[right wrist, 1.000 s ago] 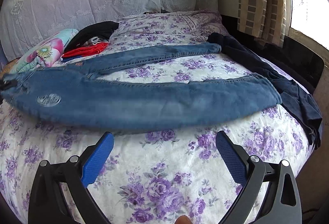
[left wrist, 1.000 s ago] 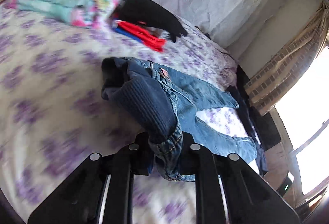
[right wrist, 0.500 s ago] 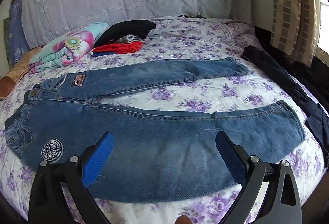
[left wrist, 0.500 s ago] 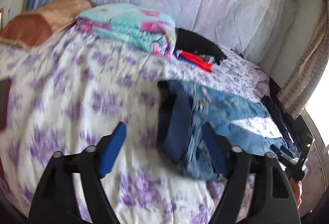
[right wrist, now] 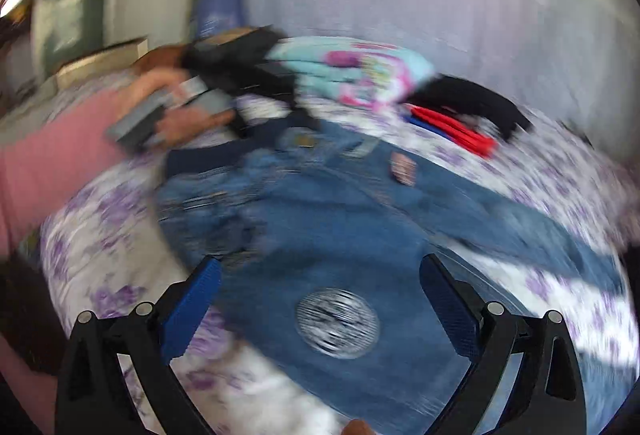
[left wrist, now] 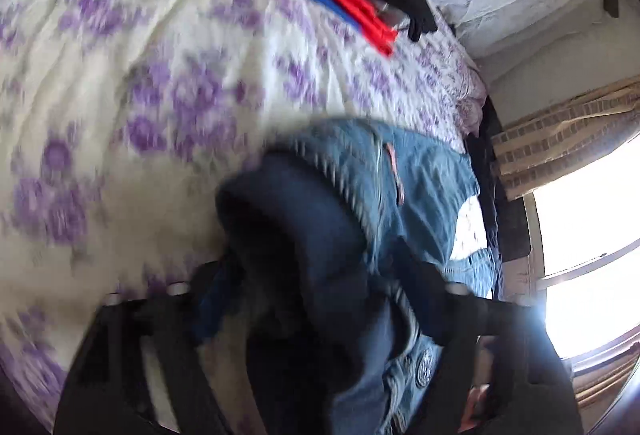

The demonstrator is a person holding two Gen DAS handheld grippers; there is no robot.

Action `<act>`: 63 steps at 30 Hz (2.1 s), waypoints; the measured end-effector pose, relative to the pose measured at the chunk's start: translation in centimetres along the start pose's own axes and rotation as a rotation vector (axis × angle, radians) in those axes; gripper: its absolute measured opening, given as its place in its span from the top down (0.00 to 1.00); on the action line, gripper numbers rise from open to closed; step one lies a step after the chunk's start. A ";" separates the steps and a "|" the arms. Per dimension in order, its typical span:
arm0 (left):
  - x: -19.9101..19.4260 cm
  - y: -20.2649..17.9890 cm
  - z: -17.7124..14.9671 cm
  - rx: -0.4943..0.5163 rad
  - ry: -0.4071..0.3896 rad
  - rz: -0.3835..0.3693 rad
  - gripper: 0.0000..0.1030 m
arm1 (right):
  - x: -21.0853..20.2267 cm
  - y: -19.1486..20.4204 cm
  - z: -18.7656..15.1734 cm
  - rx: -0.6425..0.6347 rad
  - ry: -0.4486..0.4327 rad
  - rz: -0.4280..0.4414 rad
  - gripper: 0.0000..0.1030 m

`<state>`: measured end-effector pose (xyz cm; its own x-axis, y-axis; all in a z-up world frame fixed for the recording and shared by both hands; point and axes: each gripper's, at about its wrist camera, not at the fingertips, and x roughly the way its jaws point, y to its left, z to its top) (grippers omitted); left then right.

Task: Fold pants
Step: 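Lift the waistband with the left gripper while the right gripper grasps the jeans waist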

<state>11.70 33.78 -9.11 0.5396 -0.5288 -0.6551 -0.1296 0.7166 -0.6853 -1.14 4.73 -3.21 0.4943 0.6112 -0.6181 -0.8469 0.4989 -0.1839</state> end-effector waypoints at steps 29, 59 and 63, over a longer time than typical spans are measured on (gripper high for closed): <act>-7.0 -8.6 -5.5 0.414 -0.347 0.250 0.19 | -0.9 -11.5 -6.0 0.494 0.119 -0.070 0.04; -2.6 -9.7 6.4 0.643 0.043 0.354 0.26 | 9.4 -22.8 7.8 0.091 0.465 0.216 0.25; 1.8 -8.9 8.4 0.689 0.174 0.326 0.30 | 15.6 -24.3 10.0 -0.014 0.509 0.286 0.27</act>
<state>20.84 30.27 -1.52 0.4171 -0.2659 -0.8691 0.3172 0.9387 -0.1350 29.08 8.33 -0.72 0.0917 0.3465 -0.9336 -0.9373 0.3467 0.0366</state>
